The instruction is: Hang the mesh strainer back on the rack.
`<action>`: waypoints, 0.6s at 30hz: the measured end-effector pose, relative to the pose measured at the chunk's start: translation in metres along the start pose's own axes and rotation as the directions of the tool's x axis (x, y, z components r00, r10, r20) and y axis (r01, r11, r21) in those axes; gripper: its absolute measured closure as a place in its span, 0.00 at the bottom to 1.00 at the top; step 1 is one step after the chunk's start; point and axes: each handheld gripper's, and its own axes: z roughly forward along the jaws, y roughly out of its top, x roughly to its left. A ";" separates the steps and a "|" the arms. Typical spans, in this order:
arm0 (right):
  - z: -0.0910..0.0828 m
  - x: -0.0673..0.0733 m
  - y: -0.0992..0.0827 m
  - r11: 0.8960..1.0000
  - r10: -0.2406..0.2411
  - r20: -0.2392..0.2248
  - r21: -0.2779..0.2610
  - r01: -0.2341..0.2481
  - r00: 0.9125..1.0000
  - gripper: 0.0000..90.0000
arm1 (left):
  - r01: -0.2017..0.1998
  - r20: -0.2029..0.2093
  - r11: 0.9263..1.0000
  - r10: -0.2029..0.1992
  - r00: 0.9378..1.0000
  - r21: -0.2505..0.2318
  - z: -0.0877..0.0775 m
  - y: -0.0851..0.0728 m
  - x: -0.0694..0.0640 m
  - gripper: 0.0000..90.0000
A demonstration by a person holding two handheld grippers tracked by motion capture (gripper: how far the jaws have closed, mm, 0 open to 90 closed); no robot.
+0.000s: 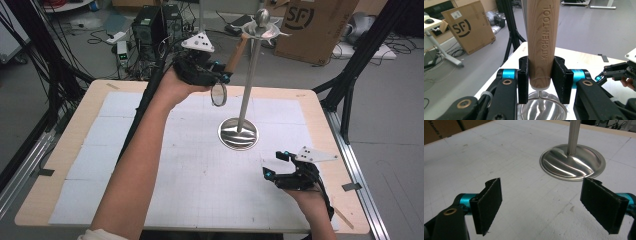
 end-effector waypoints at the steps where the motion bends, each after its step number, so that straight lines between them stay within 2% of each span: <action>1: 0.000 0.000 0.000 1.000 0.001 0.000 0.001 -0.001 1.000 0.19 | 0.003 0.006 1.000 -0.003 1.000 0.002 0.001 0.000 0.000 0.76; 10: 0.000 0.000 0.000 1.000 -0.003 0.000 -0.001 0.003 1.000 0.19 | -0.011 0.004 1.000 0.011 1.000 0.010 0.004 -0.001 -0.001 0.75; 13: -0.001 0.000 0.000 1.000 -0.002 -0.001 0.001 0.002 1.000 0.19 | -0.014 -0.010 1.000 0.014 1.000 0.021 0.005 -0.001 -0.003 0.68; 18: -0.001 0.000 0.000 1.000 -0.001 -0.001 0.002 0.001 1.000 0.19 | -0.013 0.003 1.000 0.013 1.000 0.028 0.004 -0.003 -0.004 0.64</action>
